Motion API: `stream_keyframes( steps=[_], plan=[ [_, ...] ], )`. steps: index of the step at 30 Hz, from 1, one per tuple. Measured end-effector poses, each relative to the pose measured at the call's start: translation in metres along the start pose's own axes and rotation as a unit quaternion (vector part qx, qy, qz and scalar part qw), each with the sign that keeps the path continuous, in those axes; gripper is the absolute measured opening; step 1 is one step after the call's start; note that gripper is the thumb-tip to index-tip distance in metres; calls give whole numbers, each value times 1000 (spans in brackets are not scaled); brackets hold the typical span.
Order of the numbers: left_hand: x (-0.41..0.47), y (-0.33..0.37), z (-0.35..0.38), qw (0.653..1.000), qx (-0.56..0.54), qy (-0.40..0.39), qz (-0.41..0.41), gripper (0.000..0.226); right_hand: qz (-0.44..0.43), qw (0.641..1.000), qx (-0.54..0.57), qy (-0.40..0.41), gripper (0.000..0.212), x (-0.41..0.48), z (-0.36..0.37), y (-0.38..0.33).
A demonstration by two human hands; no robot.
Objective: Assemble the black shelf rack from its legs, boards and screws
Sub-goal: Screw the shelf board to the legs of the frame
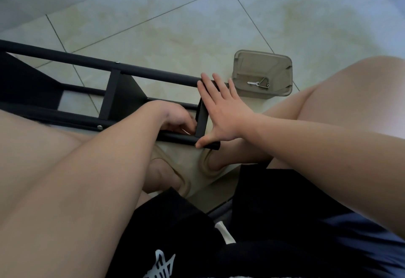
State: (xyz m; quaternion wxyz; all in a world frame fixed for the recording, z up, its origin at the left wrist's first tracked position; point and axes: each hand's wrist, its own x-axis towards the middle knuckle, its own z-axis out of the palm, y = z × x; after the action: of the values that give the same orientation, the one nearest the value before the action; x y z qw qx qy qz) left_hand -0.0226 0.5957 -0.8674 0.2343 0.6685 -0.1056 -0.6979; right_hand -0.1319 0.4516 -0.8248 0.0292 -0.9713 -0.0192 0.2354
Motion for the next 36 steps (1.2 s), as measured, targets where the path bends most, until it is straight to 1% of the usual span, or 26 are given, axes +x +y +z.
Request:
stream_keyframes(
  steps=[2, 8, 13, 20, 22, 25, 27, 28, 30, 34, 36],
  plan=[
    [1, -1, 0, 1000, -5, -9, -8, 35, 1, 1000, -1, 0, 155, 0, 0, -1],
    [-3, -1, -2, 999, -15, -35, -27, 29, 1, 1000, 3, -1, 155, -1, 0, -1],
    [-4, 1, 1, 1000, -12, -13, -25, 29, 1, 1000, 4, -2, 155, 0, 1, -1],
    [-4, 0, 1, 999, -14, -18, -28, 25, 3, 1000, 4, -4, 156, 0, 2, -1],
    [-3, 0, 0, 999, -12, -17, -28, 27, 2, 1000, 6, -3, 156, 0, 2, -1],
    [-3, 1, 1, 999, -12, -17, -33, 20, 0, 1000, 7, 0, 156, 0, 2, -1],
    [-3, 2, 1, 1000, -2, -3, -26, 11, 0, 1000, 9, -1, 156, 0, 2, -1],
    [-2, 2, 1, 1000, 8, 1, -22, 10, 0, 1000, 9, -2, 156, 1, 2, -1],
    [-2, 1, 1, 1000, 17, 5, -19, 12, -1, 1000, 10, -3, 156, 1, 2, -1],
    [-4, 0, 0, 1000, -3, 0, -17, 14, -1, 1000, 10, -4, 156, 1, 2, -1],
    [-5, 0, 1, 1000, -11, -12, -22, 20, 0, 1000, 8, -5, 156, 1, 2, -1]
  ],
)
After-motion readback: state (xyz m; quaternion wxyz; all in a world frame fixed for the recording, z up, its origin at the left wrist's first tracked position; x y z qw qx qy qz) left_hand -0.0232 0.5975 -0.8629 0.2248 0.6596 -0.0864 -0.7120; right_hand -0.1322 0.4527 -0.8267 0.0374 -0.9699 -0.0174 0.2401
